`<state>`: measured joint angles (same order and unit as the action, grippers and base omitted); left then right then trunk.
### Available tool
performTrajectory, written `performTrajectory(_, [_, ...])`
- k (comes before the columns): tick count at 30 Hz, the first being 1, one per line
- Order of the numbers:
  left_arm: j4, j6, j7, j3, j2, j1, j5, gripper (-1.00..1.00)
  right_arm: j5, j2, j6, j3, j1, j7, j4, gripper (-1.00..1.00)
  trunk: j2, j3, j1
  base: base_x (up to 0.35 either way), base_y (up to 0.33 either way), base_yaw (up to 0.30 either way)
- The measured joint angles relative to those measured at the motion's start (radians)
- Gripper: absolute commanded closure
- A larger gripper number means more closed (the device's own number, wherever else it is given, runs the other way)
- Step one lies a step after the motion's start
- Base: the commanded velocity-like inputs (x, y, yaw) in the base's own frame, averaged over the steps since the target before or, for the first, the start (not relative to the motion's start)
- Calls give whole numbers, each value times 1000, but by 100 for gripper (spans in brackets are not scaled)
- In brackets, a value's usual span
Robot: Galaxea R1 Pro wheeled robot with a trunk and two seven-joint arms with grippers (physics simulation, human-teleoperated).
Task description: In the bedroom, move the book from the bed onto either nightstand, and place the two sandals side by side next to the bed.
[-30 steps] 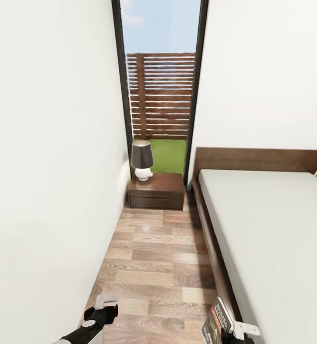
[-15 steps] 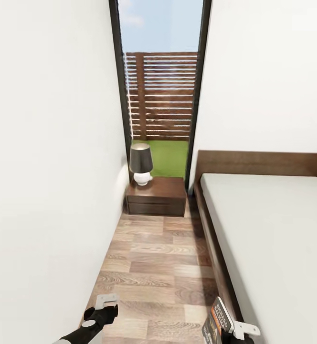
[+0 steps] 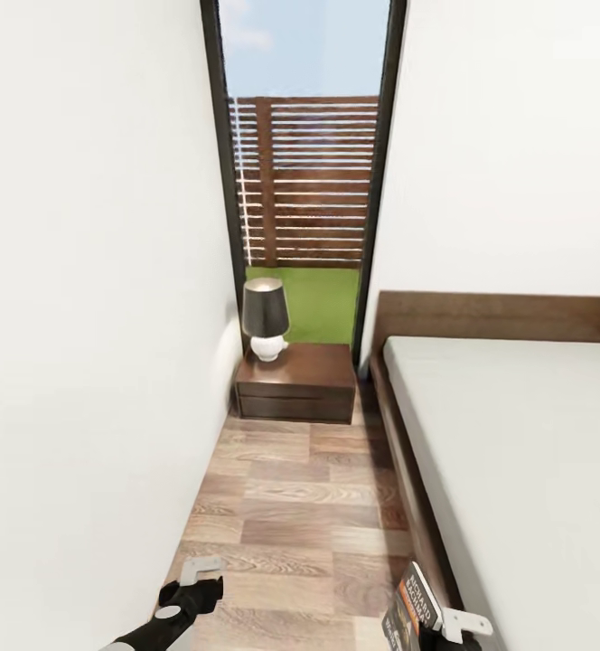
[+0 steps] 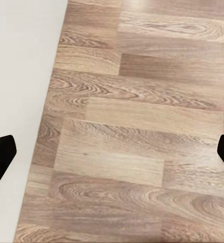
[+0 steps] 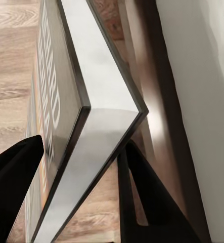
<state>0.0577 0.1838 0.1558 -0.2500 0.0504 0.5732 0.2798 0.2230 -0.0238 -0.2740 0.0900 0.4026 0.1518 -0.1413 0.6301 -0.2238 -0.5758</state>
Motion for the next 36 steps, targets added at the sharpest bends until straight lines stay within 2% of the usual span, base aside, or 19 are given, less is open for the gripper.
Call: performTrajectory(36, [0, 0, 0, -1, 1, 0, -1, -100, 0, 1, 1, 1, 0, 0, 0, 100, 0, 0, 0, 332, 0, 0])
